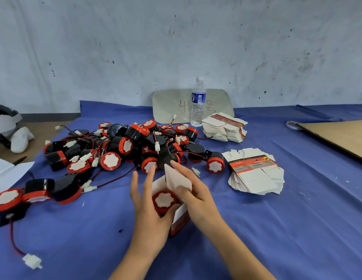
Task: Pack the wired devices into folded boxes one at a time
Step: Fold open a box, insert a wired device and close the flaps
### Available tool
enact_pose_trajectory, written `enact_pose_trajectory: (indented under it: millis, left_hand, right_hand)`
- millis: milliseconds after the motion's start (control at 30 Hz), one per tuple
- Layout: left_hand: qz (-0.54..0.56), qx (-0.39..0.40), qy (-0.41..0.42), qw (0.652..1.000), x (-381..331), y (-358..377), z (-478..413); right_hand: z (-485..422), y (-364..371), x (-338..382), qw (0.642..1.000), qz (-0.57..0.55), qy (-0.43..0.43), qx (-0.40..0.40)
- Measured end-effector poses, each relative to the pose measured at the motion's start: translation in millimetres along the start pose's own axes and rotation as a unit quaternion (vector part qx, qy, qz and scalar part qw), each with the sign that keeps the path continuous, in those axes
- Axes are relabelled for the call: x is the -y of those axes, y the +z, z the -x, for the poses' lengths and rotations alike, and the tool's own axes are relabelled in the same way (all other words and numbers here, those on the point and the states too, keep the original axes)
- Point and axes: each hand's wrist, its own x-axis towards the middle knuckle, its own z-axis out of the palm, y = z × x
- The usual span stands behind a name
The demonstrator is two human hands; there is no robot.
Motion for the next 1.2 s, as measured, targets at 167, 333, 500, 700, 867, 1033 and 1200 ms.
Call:
enact_pose_trajectory:
  millis: [167, 333, 500, 700, 867, 1033, 1200]
  left_hand:
    - [0.023, -0.001, -0.039, 0.999, 0.2, -2.7, 0.2]
    - [-0.006, 0.016, -0.029, 0.999, 3.5, -3.0, 0.1]
    - [-0.022, 0.046, 0.006, 0.999, 1.9, -8.1, 2.0]
    - [0.010, 0.077, -0.010, 0.997, 3.6, -10.4, 6.2]
    - [-0.016, 0.069, -0.004, 0.997, 6.2, -6.6, 5.3]
    - [0.003, 0.076, -0.013, 0.997, 3.8, -2.2, 5.3]
    - [-0.006, 0.054, -0.021, 0.998, 4.2, 0.9, 4.6]
  right_hand:
    - [-2.5, 9.5, -8.6, 0.998, -0.003, 0.029, -0.061]
    - [-3.6, 23.2, -16.1, 0.992, 0.012, 0.065, -0.106]
    - [-3.9, 18.4, -12.1, 0.995, 0.033, 0.063, -0.072]
    - [-2.2, 10.4, -3.8, 0.998, 0.052, 0.032, 0.007]
    - [-3.5, -10.5, 10.2, 0.991, -0.003, 0.042, 0.124]
    - [-3.3, -0.9, 14.0, 0.995, 0.054, 0.052, 0.072]
    - [5.6, 9.4, 7.4, 0.977, 0.203, 0.031, 0.056]
